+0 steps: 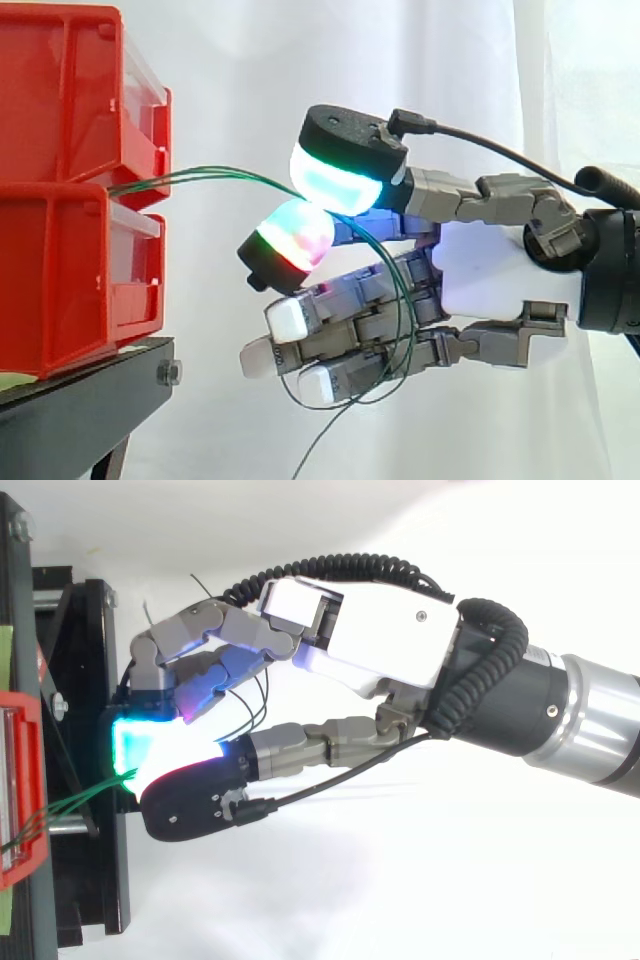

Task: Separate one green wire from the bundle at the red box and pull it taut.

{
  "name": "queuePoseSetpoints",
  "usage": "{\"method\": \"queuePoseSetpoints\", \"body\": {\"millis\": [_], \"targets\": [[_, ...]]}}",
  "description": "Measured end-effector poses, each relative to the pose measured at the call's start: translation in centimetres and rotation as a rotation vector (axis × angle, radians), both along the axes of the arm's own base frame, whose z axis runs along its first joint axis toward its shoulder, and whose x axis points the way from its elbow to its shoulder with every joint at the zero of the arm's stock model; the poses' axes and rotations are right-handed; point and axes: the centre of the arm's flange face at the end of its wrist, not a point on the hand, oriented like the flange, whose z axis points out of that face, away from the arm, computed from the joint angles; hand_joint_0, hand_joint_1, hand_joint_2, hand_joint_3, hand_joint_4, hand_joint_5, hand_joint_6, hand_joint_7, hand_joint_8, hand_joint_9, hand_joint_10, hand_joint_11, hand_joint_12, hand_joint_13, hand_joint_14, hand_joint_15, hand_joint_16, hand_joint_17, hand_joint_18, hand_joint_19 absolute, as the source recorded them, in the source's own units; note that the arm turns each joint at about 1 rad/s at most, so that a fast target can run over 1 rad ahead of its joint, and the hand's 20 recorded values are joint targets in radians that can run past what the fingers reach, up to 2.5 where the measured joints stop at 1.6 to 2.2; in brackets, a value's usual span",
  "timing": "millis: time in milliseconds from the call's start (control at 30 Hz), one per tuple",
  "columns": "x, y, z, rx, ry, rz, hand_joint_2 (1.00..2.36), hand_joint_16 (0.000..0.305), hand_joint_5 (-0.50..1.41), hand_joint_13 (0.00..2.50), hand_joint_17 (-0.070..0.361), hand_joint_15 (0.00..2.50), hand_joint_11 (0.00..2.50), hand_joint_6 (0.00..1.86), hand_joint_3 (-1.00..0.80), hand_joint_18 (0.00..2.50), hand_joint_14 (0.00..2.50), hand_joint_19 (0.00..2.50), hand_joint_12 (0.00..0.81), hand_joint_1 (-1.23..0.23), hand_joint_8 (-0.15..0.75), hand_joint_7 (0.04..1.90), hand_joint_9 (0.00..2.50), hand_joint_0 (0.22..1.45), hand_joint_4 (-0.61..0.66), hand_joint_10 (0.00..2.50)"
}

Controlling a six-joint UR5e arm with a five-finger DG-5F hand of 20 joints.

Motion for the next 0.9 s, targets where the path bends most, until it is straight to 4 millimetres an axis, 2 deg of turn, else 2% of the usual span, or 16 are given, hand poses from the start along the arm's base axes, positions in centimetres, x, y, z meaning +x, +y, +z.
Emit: {"method": "queuePoseSetpoints", "body": {"millis": [133,200,300,333,467,600,667,833,900], "targets": [[-0.03,-0.03,-0.05,-0.008,0.006,-0.001,1.00,0.049,-0.19,0.66,0.111,0.27,0.51,0.89,-0.50,0.71,0.01,0.30,0.339,-0.86,0.291,1.10,0.75,0.70,0.10,0.01],[-0.04,-0.03,-0.10,-0.011,0.007,-0.001,1.00,0.049,-0.19,0.66,0.111,0.28,0.50,0.89,-0.50,0.71,0.01,0.30,0.337,-0.86,0.289,1.10,0.75,0.71,0.12,0.01],[-0.04,-0.03,-0.07,-0.013,0.008,-0.002,1.00,0.049,-0.18,0.67,0.110,0.29,0.51,0.89,-0.50,0.71,0.01,0.32,0.340,-0.84,0.288,1.11,0.76,0.64,0.17,0.01],[-0.05,-0.04,-0.07,-0.013,0.008,-0.002,1.00,0.050,-0.18,0.67,0.113,0.29,0.51,0.88,-0.50,0.71,0.01,0.34,0.342,-0.77,0.297,1.12,0.77,0.57,0.18,0.01],[-0.05,-0.02,-0.09,-0.016,0.010,0.000,1.00,0.055,-0.18,0.68,0.125,0.30,0.50,0.88,-0.50,0.72,0.01,0.36,0.377,-0.62,0.330,1.11,0.80,0.49,0.20,0.01],[-0.05,-0.03,-0.07,-0.019,0.010,0.002,1.00,0.058,-0.18,0.68,0.130,0.30,0.49,0.87,-0.50,0.71,0.01,0.38,0.388,-0.51,0.338,1.10,0.80,0.48,0.21,0.01],[-0.05,-0.08,-0.07,-0.019,0.010,0.001,1.00,0.053,-0.18,0.67,0.120,0.32,0.50,0.86,-0.47,0.67,0.01,0.42,0.369,-0.44,0.321,1.13,0.80,0.54,0.18,0.01],[-0.04,-0.27,-0.05,-0.019,0.009,0.002,1.01,0.053,-0.18,0.68,0.119,0.33,0.49,0.86,-0.27,0.67,0.01,0.44,0.362,-0.55,0.317,1.19,0.79,0.56,0.19,0.01],[-0.03,-0.28,-0.03,-0.020,0.009,0.003,1.01,0.058,-0.18,0.70,0.132,0.32,0.50,0.87,-0.22,0.72,0.01,0.41,0.388,-0.60,0.340,1.15,0.81,0.56,0.21,0.01]]}}
